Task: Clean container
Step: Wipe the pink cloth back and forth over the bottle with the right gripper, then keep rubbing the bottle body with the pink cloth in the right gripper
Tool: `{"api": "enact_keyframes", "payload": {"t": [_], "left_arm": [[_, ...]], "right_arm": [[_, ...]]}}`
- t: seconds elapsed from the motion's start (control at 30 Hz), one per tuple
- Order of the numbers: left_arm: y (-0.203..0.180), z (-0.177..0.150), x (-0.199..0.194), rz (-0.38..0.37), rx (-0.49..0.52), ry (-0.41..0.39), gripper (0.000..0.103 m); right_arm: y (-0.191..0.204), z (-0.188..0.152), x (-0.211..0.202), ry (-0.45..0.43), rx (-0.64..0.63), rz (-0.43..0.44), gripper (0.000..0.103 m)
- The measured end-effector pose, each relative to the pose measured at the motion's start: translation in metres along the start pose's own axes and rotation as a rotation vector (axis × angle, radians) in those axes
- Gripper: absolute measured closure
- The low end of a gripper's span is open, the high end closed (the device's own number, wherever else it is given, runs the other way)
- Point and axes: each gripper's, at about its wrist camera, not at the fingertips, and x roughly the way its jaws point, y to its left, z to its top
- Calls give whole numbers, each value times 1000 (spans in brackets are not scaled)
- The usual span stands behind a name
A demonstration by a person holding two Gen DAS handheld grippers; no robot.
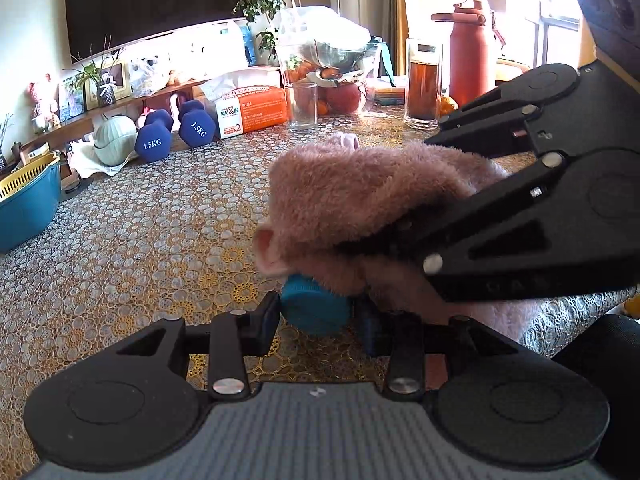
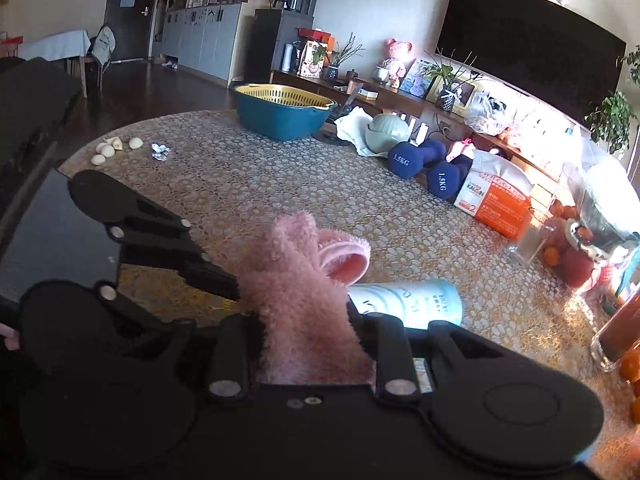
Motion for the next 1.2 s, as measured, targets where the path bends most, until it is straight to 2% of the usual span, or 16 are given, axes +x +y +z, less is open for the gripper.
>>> {"api": "enact_keyframes", "payload": {"t": [0.13, 0.23, 0.37, 0.47, 0.57, 0.83, 1.03, 1.1, 1.2], "left_arm": [[3, 0, 0, -8, -20, 1, 64], [4, 0, 0, -8, -20, 1, 64], [5, 0, 0, -7, -21, 1, 64], [0, 3, -2, 34, 22, -18, 63], [0, 5, -2, 42, 40, -21, 63], [8, 3, 1, 50, 15, -9, 63], [6, 2, 1, 54, 23, -16, 63], [6, 2, 1, 54, 21, -17, 63], [7, 2, 1, 53, 17, -17, 64]], "right_arm": [[-17, 2, 5, 6, 26, 1, 77], [-31, 4, 10, 26, 27, -59, 77], [-67, 3, 22, 61, 115, -98, 77], [-90, 3, 32, 83, 179, -109, 77], [-102, 6, 41, 98, 206, -108, 77], [-92, 23, 54, 79, 158, -120, 76], [-76, 24, 43, 62, 93, -143, 78], [-66, 26, 33, 35, 53, -131, 78], [-46, 30, 14, -7, -9, -60, 78]]}}
